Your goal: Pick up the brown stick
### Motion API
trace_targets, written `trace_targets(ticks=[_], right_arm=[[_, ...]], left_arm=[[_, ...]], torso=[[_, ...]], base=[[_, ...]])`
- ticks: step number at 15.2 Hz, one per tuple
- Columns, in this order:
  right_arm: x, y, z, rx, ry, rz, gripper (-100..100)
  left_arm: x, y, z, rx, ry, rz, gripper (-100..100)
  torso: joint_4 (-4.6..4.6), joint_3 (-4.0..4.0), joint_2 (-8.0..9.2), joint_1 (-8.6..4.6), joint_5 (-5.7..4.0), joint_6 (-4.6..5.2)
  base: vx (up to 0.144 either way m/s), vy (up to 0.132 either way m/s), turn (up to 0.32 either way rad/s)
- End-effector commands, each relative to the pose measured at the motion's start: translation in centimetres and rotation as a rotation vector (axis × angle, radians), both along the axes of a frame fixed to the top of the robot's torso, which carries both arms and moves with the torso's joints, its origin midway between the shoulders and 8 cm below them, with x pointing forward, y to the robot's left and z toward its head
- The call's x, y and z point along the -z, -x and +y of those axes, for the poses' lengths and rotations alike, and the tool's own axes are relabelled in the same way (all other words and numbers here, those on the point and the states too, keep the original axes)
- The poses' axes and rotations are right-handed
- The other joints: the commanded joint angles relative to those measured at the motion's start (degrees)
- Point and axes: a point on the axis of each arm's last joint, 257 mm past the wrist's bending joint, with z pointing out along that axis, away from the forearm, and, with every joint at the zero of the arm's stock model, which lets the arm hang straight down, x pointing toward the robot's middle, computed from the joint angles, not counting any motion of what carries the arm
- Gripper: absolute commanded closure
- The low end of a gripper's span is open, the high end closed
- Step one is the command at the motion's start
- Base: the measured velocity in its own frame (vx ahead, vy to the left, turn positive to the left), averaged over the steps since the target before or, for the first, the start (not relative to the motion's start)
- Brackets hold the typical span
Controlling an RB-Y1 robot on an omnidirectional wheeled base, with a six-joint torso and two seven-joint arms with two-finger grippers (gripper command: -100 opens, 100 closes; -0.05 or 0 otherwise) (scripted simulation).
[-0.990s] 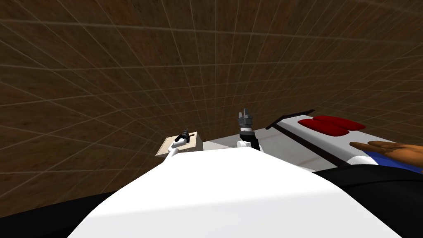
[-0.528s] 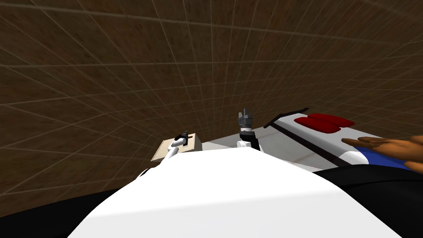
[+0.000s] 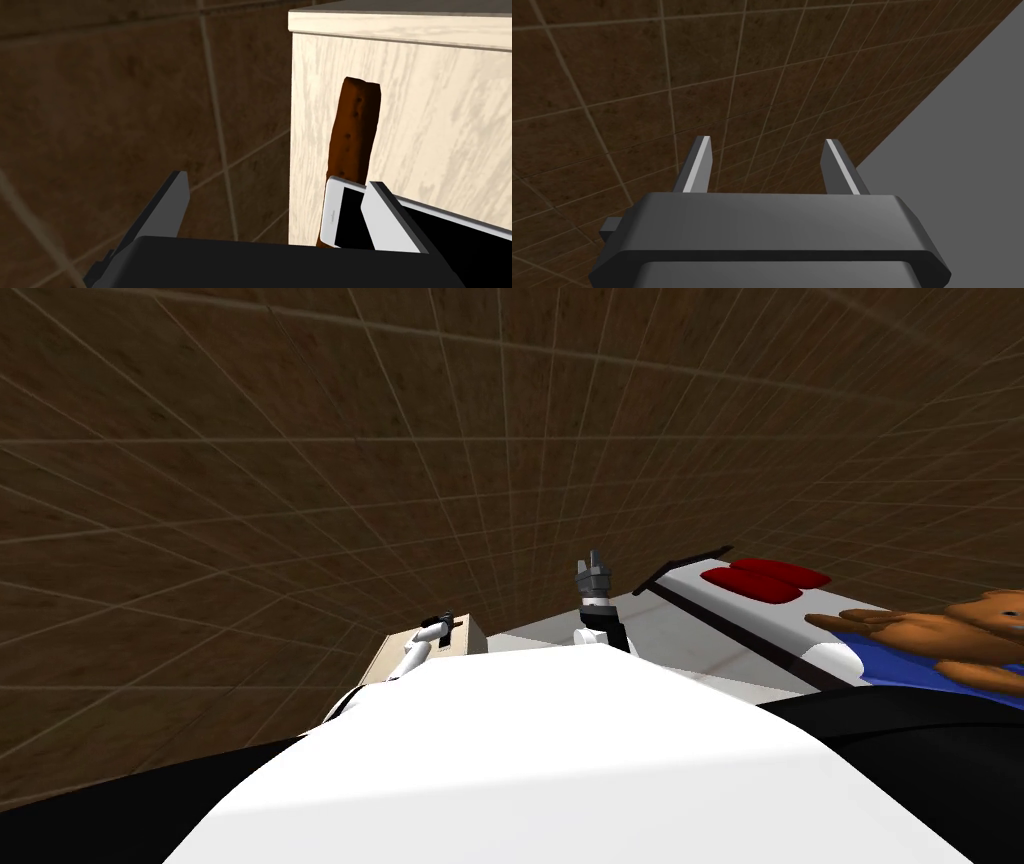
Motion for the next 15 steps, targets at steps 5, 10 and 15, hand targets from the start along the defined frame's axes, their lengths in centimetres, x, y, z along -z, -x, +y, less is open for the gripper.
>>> trace_targets(ticks=[5,10,15], right_arm=[[0.0,0.0,0.0,0.000,0.000,0.000,0],[0.0,0.0,0.0,0.000,0.000,0.000,0],[0.0,0.0,0.0,0.000,0.000,0.000,0]], left_arm=[[1.8,1.7,0.8,-0.032,0.032,0.099,-100],[3.2,3.5,1.3,-0.056,0.051,0.162,-100],[4.6,5.5,1.7,-0.086,0.085,0.246,-100]], torso=[[0.01,0.03,0.05,0.01,0.00,-0.01],[0.00,0.00,0.00,0.03,0.01,0.00],[0.00,0.00,-0.01,0.06,0.01,0.00]], base=[[0.027,0.003,-0.052],[0.034,0.010,-0.060],[0.031,0.013,-0.065]])
